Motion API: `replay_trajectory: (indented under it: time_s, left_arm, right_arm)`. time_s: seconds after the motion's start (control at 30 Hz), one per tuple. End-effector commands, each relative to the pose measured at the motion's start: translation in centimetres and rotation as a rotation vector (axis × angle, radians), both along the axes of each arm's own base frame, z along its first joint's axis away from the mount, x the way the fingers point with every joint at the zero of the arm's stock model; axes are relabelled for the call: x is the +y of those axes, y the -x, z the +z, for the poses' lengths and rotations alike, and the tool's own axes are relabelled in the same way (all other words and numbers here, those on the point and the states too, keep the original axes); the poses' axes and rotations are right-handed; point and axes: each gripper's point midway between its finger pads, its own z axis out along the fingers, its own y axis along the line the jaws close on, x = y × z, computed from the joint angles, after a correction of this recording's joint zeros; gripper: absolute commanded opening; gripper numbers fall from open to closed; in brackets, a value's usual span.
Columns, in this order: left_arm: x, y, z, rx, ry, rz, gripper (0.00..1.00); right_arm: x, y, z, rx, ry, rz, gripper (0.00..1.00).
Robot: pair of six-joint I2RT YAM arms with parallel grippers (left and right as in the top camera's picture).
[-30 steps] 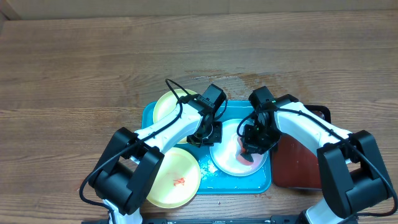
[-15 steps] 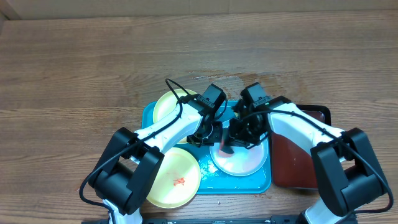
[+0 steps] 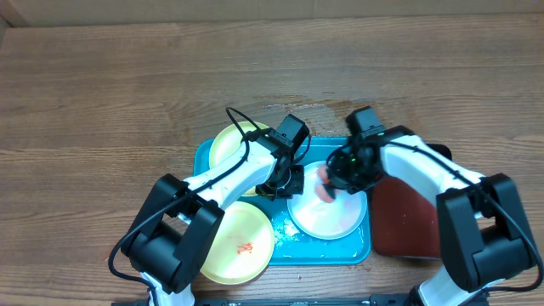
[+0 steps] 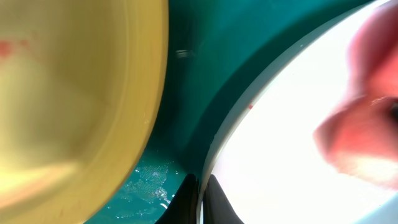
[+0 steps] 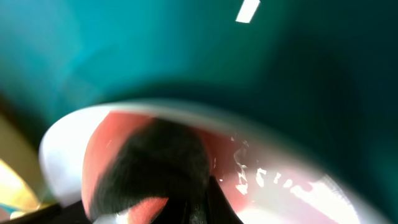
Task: Clean dirty plates on tray and stack at the side
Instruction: 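Scrub the white plate with the sponge in the right gripper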
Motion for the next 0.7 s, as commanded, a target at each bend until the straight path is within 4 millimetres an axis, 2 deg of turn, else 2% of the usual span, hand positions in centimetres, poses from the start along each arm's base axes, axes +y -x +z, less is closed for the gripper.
replay_trajectory:
  time_s: [0.0, 0.4, 0.53, 0.67]
  left_arm:
    - [0.0, 0.0, -0.2, 0.002, -0.008, -0.003, 0.04]
    - [0.1, 0.0, -0.3, 0.001, -0.01, 0.001, 0.04]
    - [0.0, -0.1, -0.2, -0.003, -0.008, 0.001, 0.04]
    - [0.0, -0.1, -0.2, -0.003, -0.008, 0.002, 0.04]
  right_arm:
    - [-5.3, 0.1, -1.1, 0.026, 0.196, -0.066, 0.04]
    - [-6.5, 8.1, 0.2, 0.325, 0.285, 0.047, 0.04]
    - [-5.0, 8.5, 0.5, 0.327, 0.188, 0.124, 0.04]
    - [-2.4, 7.0, 0.2, 0.238, 0.105, 0.166, 0.04]
